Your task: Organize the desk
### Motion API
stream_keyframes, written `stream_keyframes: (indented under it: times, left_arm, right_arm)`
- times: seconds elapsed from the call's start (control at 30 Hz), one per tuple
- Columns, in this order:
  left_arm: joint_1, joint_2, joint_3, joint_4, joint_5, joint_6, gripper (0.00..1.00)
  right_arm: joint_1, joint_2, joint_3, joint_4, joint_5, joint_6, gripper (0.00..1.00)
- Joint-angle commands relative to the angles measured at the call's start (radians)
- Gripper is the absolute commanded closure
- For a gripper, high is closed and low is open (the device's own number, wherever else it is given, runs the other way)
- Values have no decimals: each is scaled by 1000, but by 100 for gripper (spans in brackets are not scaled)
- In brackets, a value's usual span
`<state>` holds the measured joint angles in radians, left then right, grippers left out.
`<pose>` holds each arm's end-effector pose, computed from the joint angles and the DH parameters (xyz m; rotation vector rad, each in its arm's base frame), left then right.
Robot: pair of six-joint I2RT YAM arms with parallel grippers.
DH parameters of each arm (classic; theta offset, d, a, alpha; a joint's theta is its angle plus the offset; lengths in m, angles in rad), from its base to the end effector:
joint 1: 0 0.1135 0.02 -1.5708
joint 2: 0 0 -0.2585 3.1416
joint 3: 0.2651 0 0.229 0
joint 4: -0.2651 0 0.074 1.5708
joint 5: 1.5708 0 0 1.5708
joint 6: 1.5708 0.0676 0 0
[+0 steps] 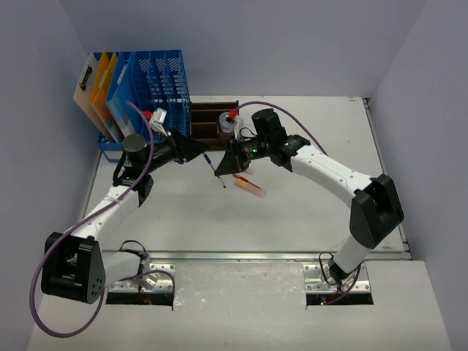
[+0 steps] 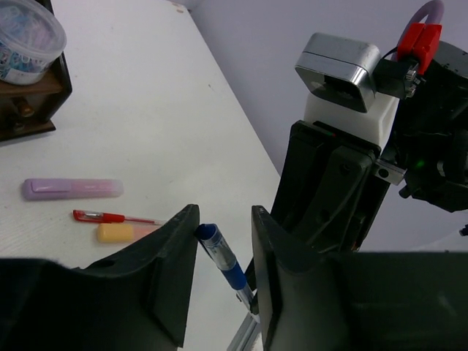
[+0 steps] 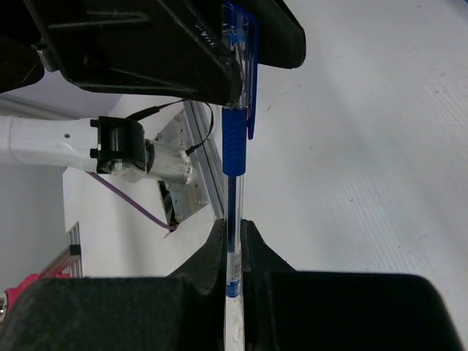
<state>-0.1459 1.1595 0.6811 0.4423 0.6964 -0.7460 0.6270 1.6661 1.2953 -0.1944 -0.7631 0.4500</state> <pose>0.2571 -0.0816 0.2974 0.0642 1.7455 -1.2257 0.2771 0.2585 0.2809 -0.6943 2.2004 1.4116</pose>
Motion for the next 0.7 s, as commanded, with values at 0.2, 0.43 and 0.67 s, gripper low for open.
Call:
stream_keyframes:
  times: [0.2, 0.43, 0.67]
  left_arm:
    - [-12, 2, 54, 26, 20, 10, 100]
    - [-12, 25, 202, -121, -47, 234, 100]
    - [-11, 139, 434, -281, -303, 520, 100]
  right_arm:
    - [5, 1, 47, 46, -7, 0, 98]
    - [-41, -26, 49, -17, 34, -33, 21]
    - [-194, -110, -46, -39, 105, -85, 15]
